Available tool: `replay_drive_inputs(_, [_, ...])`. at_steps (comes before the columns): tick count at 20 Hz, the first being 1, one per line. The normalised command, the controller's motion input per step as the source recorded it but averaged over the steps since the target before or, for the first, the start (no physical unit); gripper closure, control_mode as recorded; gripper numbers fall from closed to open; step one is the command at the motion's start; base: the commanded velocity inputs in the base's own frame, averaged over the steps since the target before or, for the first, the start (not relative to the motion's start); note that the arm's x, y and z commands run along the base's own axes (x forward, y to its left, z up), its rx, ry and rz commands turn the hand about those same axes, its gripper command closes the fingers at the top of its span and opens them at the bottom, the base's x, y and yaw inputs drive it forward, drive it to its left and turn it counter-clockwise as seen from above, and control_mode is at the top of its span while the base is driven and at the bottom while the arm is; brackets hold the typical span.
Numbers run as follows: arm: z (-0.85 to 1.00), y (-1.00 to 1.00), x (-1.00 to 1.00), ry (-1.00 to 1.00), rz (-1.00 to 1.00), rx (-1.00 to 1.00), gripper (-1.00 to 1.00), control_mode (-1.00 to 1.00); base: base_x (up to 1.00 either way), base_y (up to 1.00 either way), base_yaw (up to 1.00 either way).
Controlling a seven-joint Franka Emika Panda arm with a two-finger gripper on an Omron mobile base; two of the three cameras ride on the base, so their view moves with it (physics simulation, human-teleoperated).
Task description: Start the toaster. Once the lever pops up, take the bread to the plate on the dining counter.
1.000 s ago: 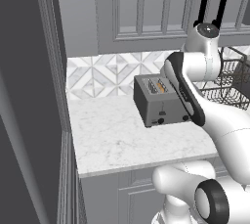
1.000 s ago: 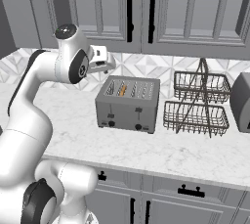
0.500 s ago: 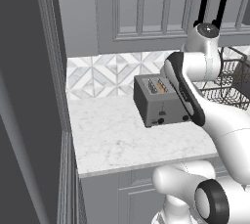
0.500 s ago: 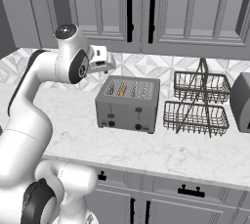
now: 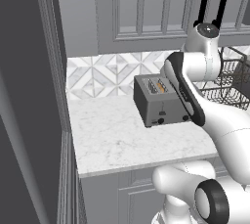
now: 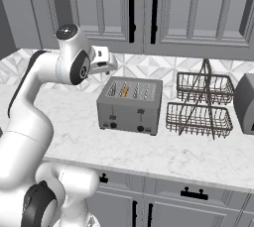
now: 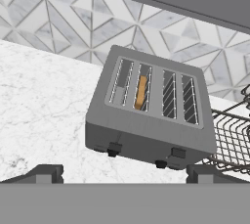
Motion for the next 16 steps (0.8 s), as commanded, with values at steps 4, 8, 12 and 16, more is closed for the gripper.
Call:
replay_drive_inputs(4, [0.00, 0.00, 0.00, 0.00, 0.00, 0.00, -1.00, -1.00, 0.00, 0.00, 0.00])
replay_drive_inputs(8, [0.00, 0.00, 0.00, 0.00, 0.00, 0.00, -1.00, -1.00, 0.00, 0.00, 0.00])
replay_drive_inputs(12, [0.00, 0.00, 0.00, 0.00, 0.00, 0.00, -1.00, -1.00, 0.00, 0.00, 0.00])
replay_drive_inputs(16, [0.00, 0.00, 0.00, 0.00, 0.00, 0.00, -1.00, -1.00, 0.00, 0.00, 0.00])
